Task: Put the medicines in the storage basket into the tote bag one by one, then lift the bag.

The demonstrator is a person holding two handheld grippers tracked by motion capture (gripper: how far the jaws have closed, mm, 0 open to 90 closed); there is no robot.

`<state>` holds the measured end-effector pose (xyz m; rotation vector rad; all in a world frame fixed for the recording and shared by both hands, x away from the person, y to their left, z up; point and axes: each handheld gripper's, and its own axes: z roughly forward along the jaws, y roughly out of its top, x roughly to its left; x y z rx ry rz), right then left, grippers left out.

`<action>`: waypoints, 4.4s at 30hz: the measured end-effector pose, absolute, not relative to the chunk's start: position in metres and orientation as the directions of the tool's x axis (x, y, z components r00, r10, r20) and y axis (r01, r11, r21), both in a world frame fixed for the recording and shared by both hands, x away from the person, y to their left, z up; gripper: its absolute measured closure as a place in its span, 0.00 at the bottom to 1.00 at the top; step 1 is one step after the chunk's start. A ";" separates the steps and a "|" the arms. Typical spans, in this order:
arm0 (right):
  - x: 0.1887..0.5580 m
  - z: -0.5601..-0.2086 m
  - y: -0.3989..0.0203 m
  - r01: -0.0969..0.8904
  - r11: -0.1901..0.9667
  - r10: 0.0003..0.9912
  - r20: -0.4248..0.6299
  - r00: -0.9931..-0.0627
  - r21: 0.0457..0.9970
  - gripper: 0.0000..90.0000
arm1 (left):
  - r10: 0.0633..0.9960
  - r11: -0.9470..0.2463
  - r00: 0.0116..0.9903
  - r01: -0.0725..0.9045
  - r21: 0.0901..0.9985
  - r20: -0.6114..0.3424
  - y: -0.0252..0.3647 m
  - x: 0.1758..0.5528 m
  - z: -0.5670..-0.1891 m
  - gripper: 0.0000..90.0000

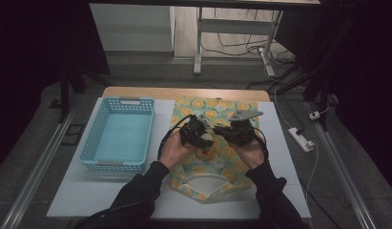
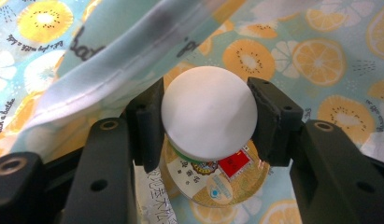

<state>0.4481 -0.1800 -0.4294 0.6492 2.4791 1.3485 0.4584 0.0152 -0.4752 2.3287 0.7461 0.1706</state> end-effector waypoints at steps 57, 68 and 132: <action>0.445 -0.430 -0.178 0.261 0.487 0.481 -0.006 -0.877 0.833 1.00 | 0.527 -0.551 0.833 0.487 0.677 -0.171 0.062 0.365 -0.485 0.00; 0.444 -0.430 -0.177 0.259 0.489 0.479 -0.008 -0.878 0.833 1.00 | 0.519 -0.574 0.838 0.487 0.658 -0.168 0.056 0.360 -0.499 0.00; 0.443 -0.434 -0.177 0.263 0.502 0.474 -0.008 -0.881 0.824 1.00 | 0.593 -0.603 0.782 0.589 0.538 -0.191 0.044 0.362 -0.514 0.99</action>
